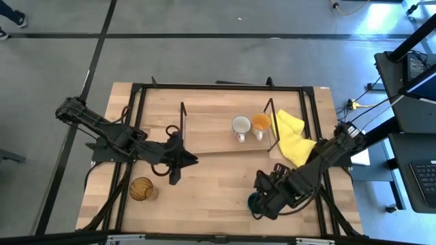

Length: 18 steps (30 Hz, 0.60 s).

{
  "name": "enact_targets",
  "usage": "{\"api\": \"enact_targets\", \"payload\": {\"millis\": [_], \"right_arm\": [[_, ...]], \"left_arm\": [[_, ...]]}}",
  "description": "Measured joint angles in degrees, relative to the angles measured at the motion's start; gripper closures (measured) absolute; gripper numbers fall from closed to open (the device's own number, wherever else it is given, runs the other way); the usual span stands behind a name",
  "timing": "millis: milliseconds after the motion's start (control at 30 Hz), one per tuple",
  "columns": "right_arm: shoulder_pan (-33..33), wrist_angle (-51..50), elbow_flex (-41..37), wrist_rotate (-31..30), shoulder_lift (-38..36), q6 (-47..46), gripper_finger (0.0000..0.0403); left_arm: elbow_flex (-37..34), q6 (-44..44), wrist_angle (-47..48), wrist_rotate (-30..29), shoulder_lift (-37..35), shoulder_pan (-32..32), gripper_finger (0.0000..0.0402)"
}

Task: Stack small to large cups/mugs on shelf
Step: Put the green cup on the shelf

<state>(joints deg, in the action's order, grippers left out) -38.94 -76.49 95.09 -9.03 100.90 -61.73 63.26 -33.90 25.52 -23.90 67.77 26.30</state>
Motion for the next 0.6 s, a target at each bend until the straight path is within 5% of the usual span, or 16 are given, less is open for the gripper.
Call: {"api": "enact_targets", "payload": {"millis": [600], "right_arm": [[0.87, 1.0, 0.02, 0.58, 7.76, 0.66, 0.0162]], "left_arm": [[0.0, 1.28, 3.94, -0.17, 0.0, 0.79, 0.0345]]}}
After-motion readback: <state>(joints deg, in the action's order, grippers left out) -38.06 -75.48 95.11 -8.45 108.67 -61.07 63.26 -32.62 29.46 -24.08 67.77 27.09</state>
